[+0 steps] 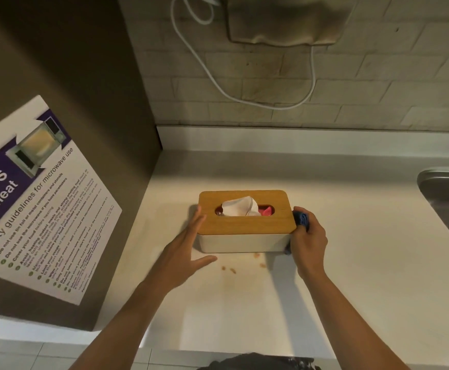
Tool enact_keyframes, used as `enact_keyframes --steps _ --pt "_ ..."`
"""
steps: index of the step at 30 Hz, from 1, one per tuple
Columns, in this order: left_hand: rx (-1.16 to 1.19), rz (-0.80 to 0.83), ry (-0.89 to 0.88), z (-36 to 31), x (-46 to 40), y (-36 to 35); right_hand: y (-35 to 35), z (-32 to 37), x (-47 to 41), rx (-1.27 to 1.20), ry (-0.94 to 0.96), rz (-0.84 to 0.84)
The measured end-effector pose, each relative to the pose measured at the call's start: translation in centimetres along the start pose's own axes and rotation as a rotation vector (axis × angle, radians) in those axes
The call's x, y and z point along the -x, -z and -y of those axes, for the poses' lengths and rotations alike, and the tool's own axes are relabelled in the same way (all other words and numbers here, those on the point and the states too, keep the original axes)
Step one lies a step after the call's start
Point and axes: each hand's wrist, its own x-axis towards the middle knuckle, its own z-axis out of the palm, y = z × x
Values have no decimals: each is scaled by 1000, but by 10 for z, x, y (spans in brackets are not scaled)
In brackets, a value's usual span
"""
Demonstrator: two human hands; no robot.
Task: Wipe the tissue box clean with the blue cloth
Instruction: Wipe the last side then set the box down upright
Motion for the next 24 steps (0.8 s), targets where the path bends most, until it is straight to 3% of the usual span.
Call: enact_keyframes --steps 5,11,15,18,21,24 --pt "16 8 35 0 2 -3 10 -4 2 46 29 44" --pt "164 -149 93 0 2 -3 16 -1 0 33 49 48" --pt "175 -214 91 -6 3 -2 40 -5 -5 47 100 -99" --pt "219 -237 148 -11 3 -4 67 -16 -13 169 284 -165" --pt "337 -282 245 -19 0 -8 84 -42 -18 467 496 32" --pt "445 -298 302 -28 -2 -9 98 -83 -13 760 489 372"
